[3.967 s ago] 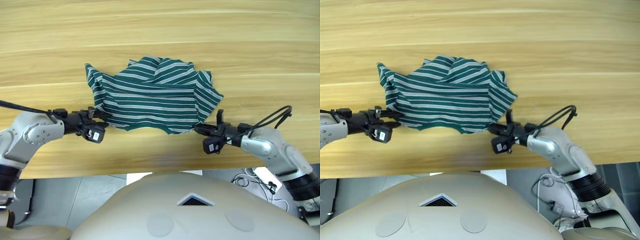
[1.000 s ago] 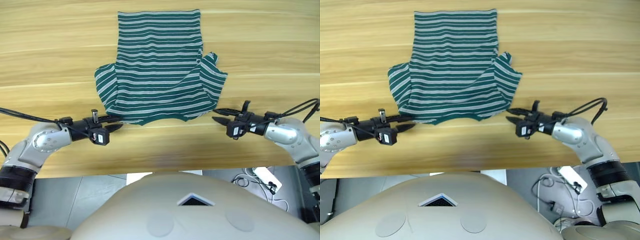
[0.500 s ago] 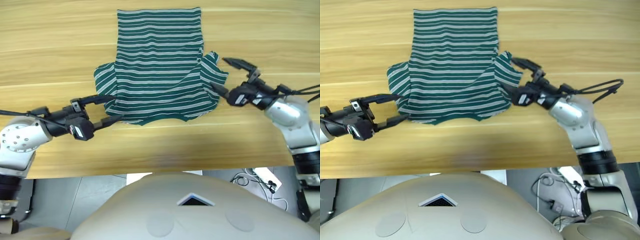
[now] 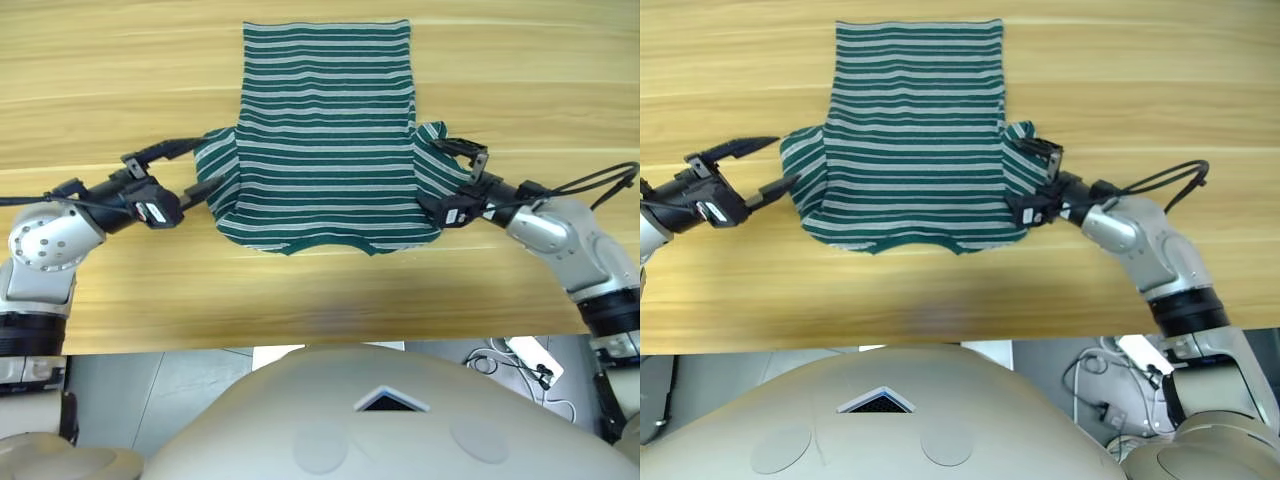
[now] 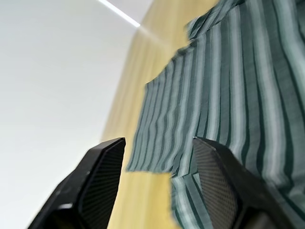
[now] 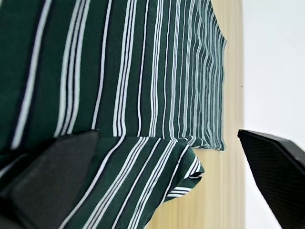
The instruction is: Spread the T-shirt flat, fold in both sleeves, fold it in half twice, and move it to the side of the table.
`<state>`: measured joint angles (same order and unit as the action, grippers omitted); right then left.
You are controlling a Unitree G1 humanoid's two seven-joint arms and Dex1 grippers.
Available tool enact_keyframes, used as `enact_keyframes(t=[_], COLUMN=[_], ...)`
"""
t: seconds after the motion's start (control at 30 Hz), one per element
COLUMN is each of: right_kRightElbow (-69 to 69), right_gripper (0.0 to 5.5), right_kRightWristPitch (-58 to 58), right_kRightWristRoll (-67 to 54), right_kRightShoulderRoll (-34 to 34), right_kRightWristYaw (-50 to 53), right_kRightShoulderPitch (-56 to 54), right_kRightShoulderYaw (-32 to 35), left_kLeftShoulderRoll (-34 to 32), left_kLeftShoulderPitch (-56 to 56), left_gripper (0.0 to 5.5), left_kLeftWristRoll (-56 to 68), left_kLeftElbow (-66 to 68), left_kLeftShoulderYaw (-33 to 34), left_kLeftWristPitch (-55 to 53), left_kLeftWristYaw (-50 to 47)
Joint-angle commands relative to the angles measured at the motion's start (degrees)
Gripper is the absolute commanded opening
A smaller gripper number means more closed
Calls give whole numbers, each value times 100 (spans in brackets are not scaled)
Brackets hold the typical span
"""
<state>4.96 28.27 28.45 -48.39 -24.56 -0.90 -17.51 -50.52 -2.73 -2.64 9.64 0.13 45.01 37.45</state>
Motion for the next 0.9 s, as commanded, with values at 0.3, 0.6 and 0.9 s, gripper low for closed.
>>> enact_keyframes(t=[0.3,0.6,0.9], right_kRightElbow=[-1241,-97,1822], right_gripper=[539,539,539], right_kRightWristPitch=[-337,-542,-810], right_kRightWristRoll=[-656,767,2071], right_kRightShoulderRoll=[463,2634,3457], right_kRightWristYaw=[-65,190,1403], right_kRightShoulderPitch=[-91,-1537,-2097], right_kRightShoulderYaw=[515,-1272,-2145], left_kLeftShoulderRoll=[-11,113,325], left_kLeftShoulderPitch=[91,504,1197], left_gripper=[263,263,263], left_kLeftWristRoll=[-491,-1172,-2140], left_kLeftElbow=[251,328,752], left_kLeftShoulderYaw=[-317,-611,-812], left_kLeftWristPitch=[188,50,-1], left_kLeftWristYaw=[69,-68,-738])
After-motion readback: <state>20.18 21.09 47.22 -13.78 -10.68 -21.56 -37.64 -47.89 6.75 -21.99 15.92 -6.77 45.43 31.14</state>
